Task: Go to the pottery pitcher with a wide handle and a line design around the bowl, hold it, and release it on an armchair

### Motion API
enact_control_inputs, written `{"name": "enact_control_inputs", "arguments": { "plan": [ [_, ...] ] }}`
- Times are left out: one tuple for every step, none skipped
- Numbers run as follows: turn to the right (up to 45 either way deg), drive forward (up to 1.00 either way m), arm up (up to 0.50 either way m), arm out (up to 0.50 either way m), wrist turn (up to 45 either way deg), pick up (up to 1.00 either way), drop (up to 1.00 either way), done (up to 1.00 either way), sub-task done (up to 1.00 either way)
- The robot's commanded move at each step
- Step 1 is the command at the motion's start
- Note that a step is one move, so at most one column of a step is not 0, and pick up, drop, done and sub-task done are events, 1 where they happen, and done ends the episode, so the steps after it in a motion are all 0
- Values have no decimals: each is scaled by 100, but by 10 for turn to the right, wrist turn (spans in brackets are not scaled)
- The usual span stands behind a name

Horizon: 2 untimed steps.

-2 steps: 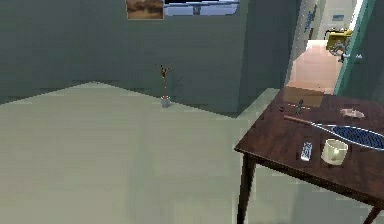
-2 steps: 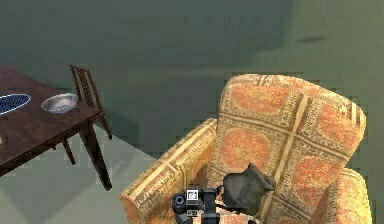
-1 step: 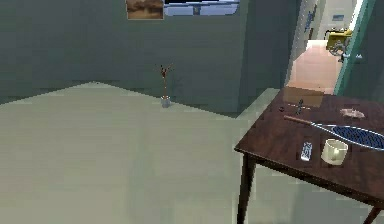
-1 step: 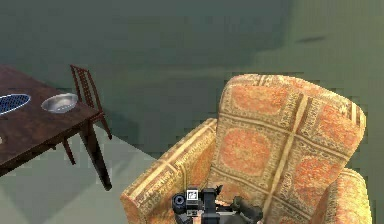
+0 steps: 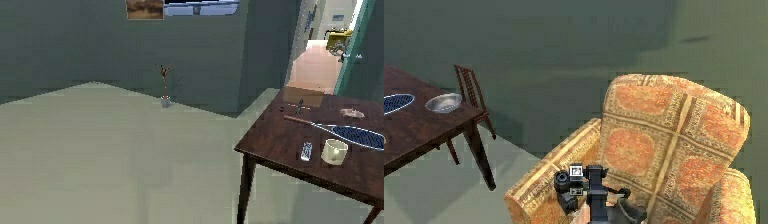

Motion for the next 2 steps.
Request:
{"name": "enact_control_inputs", "arguments": {
  "plan": [
    [0, 0, 0, -8, 0, 0, 0, 0, 0],
    [0, 0, 0, 0, 0, 0, 0, 100, 0]
  ]
}}
